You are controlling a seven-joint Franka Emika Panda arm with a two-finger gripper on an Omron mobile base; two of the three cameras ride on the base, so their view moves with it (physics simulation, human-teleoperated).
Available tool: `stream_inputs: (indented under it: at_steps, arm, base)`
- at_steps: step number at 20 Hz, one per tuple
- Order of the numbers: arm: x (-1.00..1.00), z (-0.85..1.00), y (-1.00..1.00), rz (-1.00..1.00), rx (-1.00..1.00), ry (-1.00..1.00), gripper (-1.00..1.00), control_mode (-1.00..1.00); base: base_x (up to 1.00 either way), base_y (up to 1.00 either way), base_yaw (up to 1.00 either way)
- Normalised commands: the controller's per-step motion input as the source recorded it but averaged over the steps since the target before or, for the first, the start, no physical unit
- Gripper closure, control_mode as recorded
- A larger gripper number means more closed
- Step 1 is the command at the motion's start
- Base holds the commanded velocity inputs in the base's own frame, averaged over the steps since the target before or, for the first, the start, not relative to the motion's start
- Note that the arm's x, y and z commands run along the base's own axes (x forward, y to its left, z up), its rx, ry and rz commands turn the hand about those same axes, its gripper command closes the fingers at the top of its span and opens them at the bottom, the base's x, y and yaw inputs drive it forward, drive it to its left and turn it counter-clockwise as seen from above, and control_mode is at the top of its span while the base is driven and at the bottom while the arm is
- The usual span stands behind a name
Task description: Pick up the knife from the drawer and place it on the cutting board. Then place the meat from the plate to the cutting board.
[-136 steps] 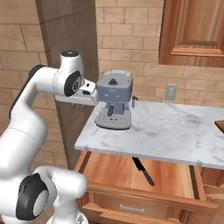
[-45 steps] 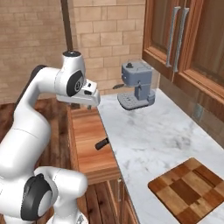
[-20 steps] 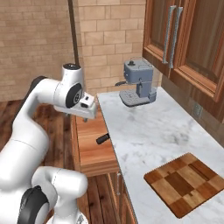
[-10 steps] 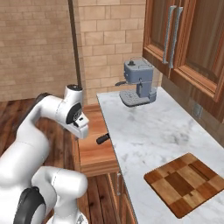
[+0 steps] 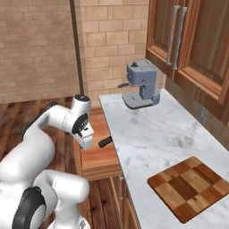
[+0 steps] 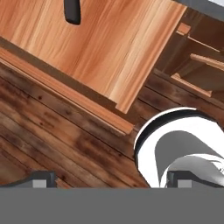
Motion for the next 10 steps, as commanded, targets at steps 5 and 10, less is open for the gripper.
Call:
stream_inputs:
  at_steps: [5, 10]
  arm:
    - [0.33, -0.33, -0.02, -0.15, 0.00, 0.04, -1.00, -1.00]
    - [0.34, -0.31, 0.00, -0.12, 0.00, 0.08, -1.00, -1.00]
  base:
    - [0.00, 0.00, 0.00]
    - [0.00, 0.00, 0.00]
